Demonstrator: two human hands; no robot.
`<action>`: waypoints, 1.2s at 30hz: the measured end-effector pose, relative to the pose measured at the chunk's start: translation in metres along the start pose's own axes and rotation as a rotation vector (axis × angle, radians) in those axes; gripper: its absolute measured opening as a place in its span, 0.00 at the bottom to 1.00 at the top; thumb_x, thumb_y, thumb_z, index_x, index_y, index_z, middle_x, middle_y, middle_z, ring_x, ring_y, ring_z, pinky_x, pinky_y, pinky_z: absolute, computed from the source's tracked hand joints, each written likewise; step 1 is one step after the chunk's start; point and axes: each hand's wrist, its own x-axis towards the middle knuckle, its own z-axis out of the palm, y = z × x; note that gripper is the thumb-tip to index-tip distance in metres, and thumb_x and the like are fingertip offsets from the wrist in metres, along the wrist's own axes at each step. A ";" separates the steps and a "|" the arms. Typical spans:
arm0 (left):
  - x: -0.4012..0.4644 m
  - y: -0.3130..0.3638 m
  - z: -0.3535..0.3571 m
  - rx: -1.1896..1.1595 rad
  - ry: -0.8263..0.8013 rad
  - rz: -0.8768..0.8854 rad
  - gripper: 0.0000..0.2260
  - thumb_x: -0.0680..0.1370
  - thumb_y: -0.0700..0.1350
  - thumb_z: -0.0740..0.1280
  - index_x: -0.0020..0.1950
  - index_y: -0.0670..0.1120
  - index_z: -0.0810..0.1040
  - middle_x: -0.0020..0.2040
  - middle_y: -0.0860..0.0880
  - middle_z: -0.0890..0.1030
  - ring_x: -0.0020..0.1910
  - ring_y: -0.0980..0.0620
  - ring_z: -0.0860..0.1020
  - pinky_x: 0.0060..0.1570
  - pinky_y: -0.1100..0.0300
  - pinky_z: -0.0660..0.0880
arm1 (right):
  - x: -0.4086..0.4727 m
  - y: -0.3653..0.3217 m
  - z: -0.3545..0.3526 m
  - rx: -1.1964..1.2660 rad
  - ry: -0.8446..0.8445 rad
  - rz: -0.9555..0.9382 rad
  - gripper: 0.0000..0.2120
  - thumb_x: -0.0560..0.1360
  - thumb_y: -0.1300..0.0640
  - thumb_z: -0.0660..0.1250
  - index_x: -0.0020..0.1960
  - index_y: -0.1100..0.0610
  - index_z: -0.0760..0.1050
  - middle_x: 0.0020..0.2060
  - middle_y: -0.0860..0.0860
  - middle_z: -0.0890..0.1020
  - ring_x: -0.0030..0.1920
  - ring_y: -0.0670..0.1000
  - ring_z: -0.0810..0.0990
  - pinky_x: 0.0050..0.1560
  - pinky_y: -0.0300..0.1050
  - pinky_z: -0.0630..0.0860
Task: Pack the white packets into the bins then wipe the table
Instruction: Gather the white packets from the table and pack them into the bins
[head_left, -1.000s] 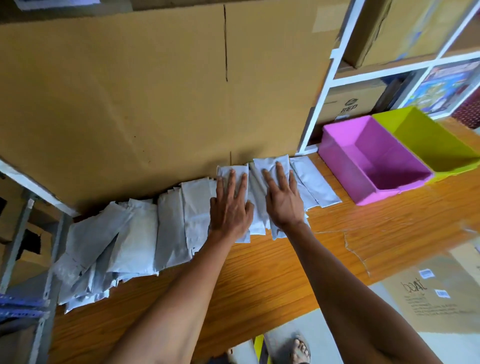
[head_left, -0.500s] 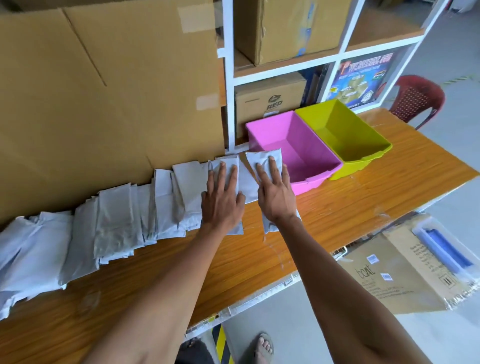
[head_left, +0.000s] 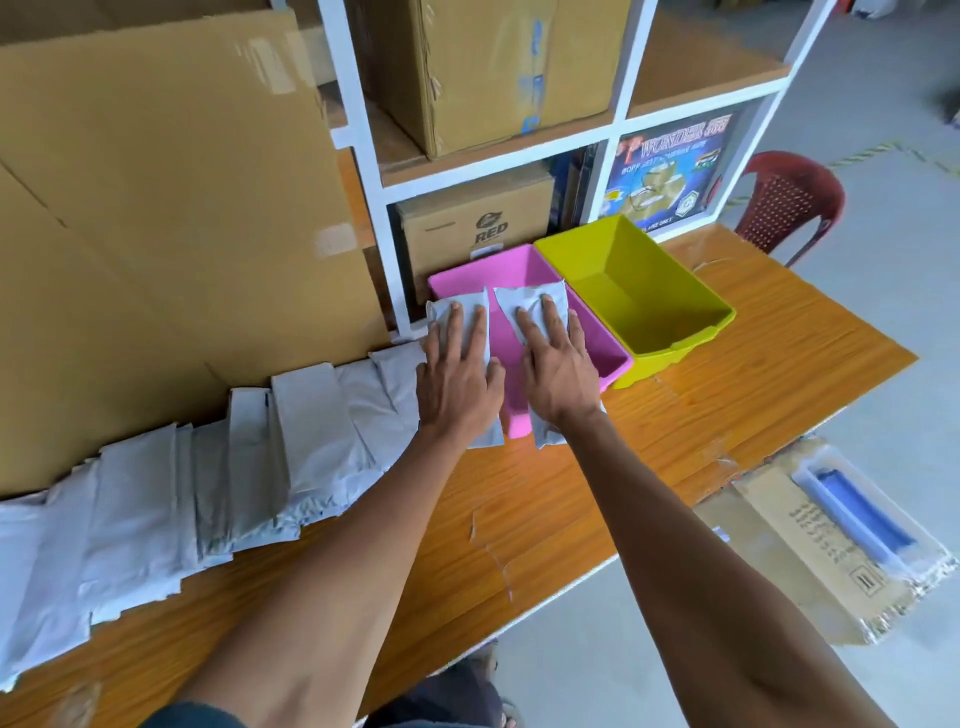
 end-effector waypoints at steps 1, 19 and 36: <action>0.009 0.001 0.002 0.003 0.001 -0.002 0.33 0.82 0.55 0.55 0.87 0.55 0.49 0.87 0.48 0.51 0.84 0.39 0.52 0.73 0.37 0.70 | 0.008 0.002 -0.002 -0.004 -0.008 -0.004 0.29 0.84 0.53 0.57 0.85 0.47 0.58 0.85 0.54 0.53 0.82 0.71 0.50 0.74 0.69 0.68; 0.108 0.033 0.028 0.009 0.077 -0.157 0.33 0.81 0.58 0.47 0.87 0.54 0.53 0.87 0.45 0.54 0.84 0.38 0.55 0.78 0.41 0.64 | 0.137 0.046 0.012 -0.035 -0.201 -0.108 0.28 0.87 0.45 0.53 0.85 0.42 0.51 0.86 0.50 0.48 0.84 0.65 0.45 0.76 0.65 0.65; 0.153 0.061 0.094 0.034 -0.165 -0.400 0.33 0.85 0.55 0.55 0.87 0.56 0.41 0.87 0.50 0.43 0.85 0.37 0.44 0.76 0.29 0.59 | 0.205 0.100 -0.005 0.027 -0.138 -0.220 0.28 0.85 0.56 0.56 0.84 0.45 0.59 0.85 0.52 0.56 0.82 0.68 0.54 0.66 0.67 0.75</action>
